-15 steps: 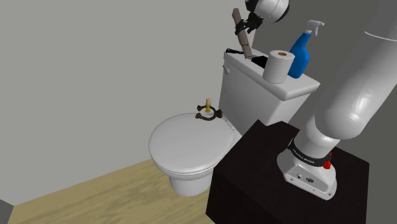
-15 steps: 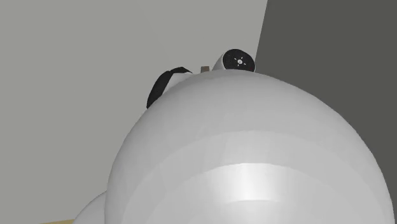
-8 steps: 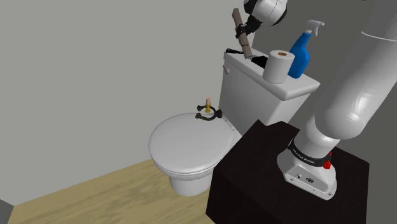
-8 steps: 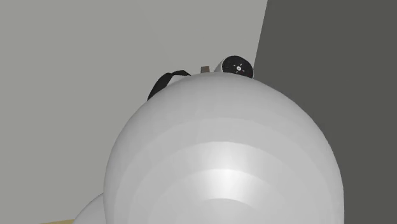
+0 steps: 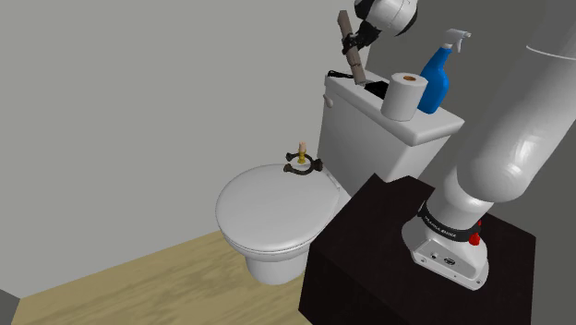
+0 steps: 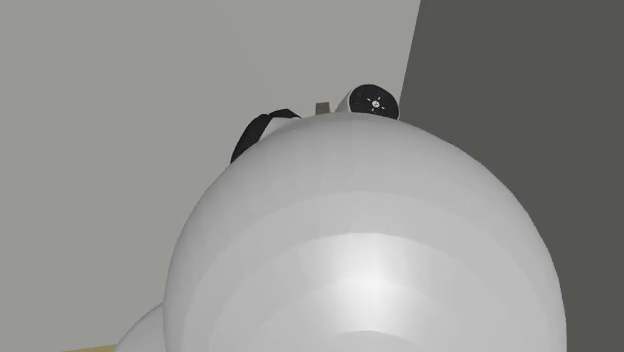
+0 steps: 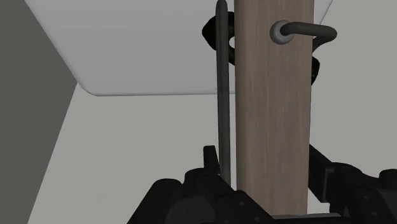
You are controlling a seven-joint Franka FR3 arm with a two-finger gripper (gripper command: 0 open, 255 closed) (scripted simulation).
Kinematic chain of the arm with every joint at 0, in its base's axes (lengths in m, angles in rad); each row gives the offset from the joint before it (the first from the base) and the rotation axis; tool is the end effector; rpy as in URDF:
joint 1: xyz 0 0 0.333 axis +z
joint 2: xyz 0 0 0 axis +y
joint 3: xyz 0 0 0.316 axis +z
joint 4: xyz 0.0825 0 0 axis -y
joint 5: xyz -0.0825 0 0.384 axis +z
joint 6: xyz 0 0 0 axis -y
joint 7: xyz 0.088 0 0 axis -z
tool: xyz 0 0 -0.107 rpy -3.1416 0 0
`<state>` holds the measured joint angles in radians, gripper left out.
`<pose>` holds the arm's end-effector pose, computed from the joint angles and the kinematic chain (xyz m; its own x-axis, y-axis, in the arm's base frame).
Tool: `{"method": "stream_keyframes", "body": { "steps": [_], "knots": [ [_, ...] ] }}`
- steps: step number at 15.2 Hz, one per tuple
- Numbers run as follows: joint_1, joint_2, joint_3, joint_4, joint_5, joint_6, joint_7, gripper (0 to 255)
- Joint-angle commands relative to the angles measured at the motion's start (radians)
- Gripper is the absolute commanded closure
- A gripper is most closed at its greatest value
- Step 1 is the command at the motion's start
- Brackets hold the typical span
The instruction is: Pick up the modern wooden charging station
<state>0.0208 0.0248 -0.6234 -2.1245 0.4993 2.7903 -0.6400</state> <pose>0.4730 -0.3495 0.4712 0.7127 -0.2801 0.6431 -0.3607 -0.9327 -0.0066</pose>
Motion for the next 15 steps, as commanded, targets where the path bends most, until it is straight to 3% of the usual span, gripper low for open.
{"method": "stream_keyframes", "body": {
  "steps": [1, 9, 15],
  "knots": [
    [0.001, -0.014, -0.004, 0.012, -0.042, -0.020, 0.035, 255],
    [-0.005, -0.063, -0.005, 0.068, -0.171, -0.105, 0.145, 255],
    [-0.010, -0.082, -0.001, 0.105, -0.218, -0.154, 0.187, 255]
  ]
}}
